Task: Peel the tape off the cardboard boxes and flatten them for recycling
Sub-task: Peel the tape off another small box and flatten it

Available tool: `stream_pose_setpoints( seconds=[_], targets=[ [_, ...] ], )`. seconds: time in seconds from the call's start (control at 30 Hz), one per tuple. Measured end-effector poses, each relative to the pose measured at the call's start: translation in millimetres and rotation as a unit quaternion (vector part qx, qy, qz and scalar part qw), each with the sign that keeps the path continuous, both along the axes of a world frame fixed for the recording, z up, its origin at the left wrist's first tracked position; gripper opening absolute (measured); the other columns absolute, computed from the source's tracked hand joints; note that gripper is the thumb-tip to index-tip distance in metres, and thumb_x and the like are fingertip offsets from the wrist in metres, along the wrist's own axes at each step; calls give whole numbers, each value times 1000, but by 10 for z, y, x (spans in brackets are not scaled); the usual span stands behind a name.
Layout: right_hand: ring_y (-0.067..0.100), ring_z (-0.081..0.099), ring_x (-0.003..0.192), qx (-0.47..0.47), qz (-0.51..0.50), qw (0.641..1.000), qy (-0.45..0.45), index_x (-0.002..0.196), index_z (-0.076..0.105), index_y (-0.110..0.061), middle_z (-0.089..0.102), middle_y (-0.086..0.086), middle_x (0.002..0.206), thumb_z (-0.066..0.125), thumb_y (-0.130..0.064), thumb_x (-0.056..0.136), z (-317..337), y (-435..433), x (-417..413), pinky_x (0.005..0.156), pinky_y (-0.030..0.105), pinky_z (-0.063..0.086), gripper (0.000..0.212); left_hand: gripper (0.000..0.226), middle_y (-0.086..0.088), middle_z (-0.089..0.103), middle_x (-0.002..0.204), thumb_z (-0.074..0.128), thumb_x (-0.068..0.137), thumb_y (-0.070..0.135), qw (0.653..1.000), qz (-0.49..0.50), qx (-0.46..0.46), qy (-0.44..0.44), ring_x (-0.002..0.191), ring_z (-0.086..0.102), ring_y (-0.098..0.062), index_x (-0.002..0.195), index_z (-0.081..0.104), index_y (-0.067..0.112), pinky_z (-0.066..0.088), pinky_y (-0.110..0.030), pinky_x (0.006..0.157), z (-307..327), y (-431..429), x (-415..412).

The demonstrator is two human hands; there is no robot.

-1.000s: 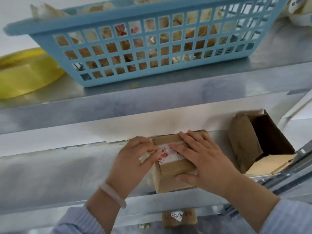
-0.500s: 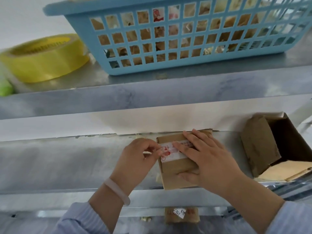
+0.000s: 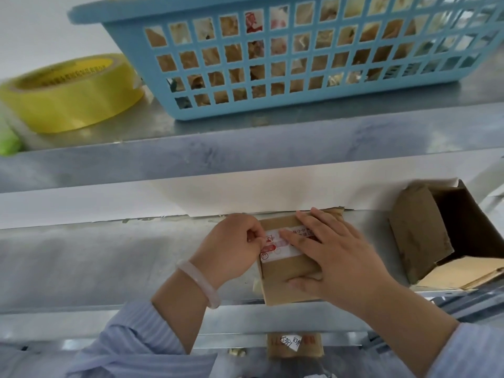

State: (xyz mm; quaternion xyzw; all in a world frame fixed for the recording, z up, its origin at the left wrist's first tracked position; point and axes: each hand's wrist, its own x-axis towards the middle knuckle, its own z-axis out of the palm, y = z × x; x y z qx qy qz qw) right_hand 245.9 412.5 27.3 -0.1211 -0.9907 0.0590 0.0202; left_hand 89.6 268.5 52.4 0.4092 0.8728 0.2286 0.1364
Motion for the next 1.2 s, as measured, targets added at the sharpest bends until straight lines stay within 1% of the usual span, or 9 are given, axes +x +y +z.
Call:
stream_pose_setpoints(
  seconds=[0.13,0.27,0.4,0.5,0.63,0.7,0.87,1.1,1.2],
  targets=[
    [21,26,145,-9,-6,1000,3,142,43,-44,33,-5,155,37,-80,70,9,-12,-8,117,43,19,80,27,12,53,88,59,91,16,999,-10,23,-22,82,49,-3,72,49,34,36,-14,68,-72,-11,4],
    [19,22,146,-27,-11,1000,7,142,40,-47,31,-7,156,35,-81,67,20,-5,2,117,39,14,83,27,9,47,86,56,88,-2,989,-41,141,4,82,44,2,77,47,21,32,-7,70,-211,-85,96],
    [14,11,147,-32,-12,999,8,144,31,-51,20,-12,159,36,-83,66,-2,8,9,117,34,5,85,23,6,55,85,59,88,-2,977,20,204,-53,83,49,-2,79,54,18,38,-9,70,-289,-112,149],
    [14,8,148,-27,-6,1000,3,146,28,-51,17,-11,160,33,-83,68,8,10,-22,118,35,5,84,25,8,58,86,62,87,5,976,57,188,-93,82,52,3,83,61,29,41,-6,67,-223,-112,101],
    [19,14,148,-13,-1,1000,2,146,30,-48,21,-7,160,30,-82,69,24,-13,-24,118,39,9,84,9,15,56,89,66,87,30,994,15,111,0,86,52,6,84,67,38,37,-3,71,-103,-114,65],
    [20,18,147,-11,-3,1000,3,145,35,-46,25,-5,159,30,-81,69,27,-32,-12,118,41,13,83,4,16,53,88,68,85,34,993,15,107,35,84,51,1,82,66,36,35,-5,72,-79,-90,92],
    [24,27,145,-14,-9,1000,12,142,42,-43,34,-2,155,36,-79,70,37,-51,6,115,45,22,81,15,13,48,90,58,92,27,994,18,57,89,94,47,-13,78,54,32,43,-33,83,-91,24,155],
    [13,9,148,-34,-16,999,12,144,29,-53,18,-13,159,46,-81,66,-10,-21,15,117,34,8,85,32,10,45,85,55,92,6,991,-37,130,-10,84,42,-8,73,44,29,30,-17,73,-195,-19,99],
    [9,1,147,-52,-24,998,7,144,21,-57,10,-18,160,48,-82,66,-24,31,7,117,32,5,87,29,8,49,81,51,96,6,973,-2,186,-134,78,44,-1,74,47,24,35,-17,72,-249,-103,86]
  ],
)
